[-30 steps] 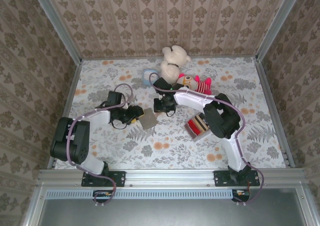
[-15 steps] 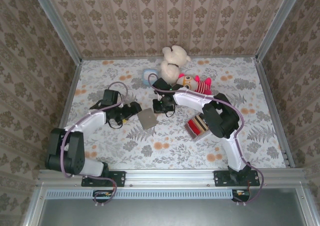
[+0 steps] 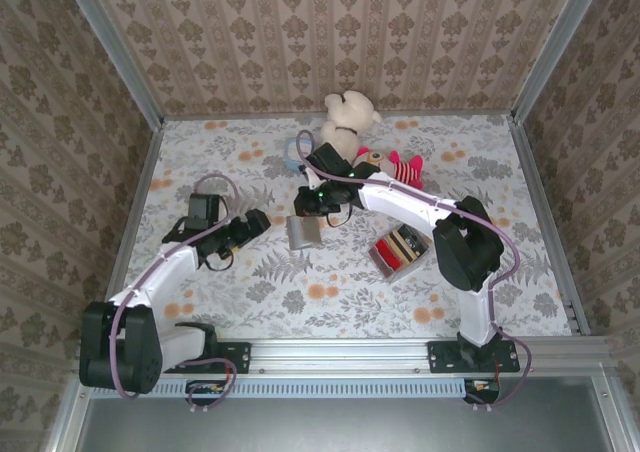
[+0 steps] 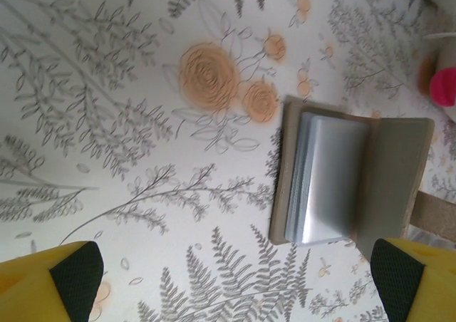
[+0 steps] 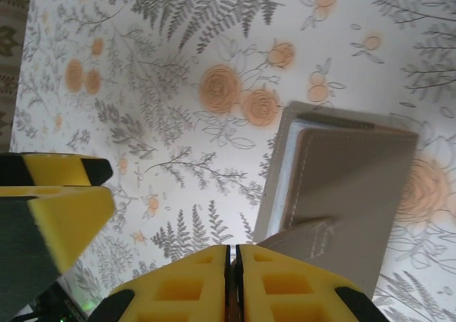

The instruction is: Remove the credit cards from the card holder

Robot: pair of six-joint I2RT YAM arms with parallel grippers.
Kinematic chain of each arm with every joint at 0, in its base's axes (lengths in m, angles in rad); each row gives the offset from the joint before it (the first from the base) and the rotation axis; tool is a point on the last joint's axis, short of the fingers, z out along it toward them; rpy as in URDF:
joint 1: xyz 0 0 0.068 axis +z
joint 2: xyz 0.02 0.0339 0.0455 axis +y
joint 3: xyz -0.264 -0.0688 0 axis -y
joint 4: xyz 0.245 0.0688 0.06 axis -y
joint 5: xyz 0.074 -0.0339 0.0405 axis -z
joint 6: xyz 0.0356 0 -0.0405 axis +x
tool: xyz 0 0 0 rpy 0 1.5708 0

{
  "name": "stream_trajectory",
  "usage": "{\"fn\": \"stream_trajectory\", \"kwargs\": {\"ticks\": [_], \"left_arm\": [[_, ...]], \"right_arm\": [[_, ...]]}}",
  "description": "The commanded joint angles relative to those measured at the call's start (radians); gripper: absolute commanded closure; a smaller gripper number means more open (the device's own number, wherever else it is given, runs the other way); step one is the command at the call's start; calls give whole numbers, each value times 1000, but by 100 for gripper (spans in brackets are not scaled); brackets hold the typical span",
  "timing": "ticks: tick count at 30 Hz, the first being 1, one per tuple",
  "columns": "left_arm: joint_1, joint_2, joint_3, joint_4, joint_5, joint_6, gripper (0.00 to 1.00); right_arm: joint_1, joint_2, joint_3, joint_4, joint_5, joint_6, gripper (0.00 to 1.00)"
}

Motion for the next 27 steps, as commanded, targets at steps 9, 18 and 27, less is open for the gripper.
{"fn": "stream_trajectory", "kwargs": {"ticks": [9, 18, 27], "left_arm": [[16, -46, -43, 78, 45, -30, 0], [-10, -27, -155, 318, 229, -185, 0], [-131, 84, -79, 317, 231, -193, 1]], "right_arm": [[2, -29, -46, -17, 106, -2, 87], [-86, -30, -69, -115, 211, -50, 87], [-115, -18, -144, -107, 222, -62, 87]]}}
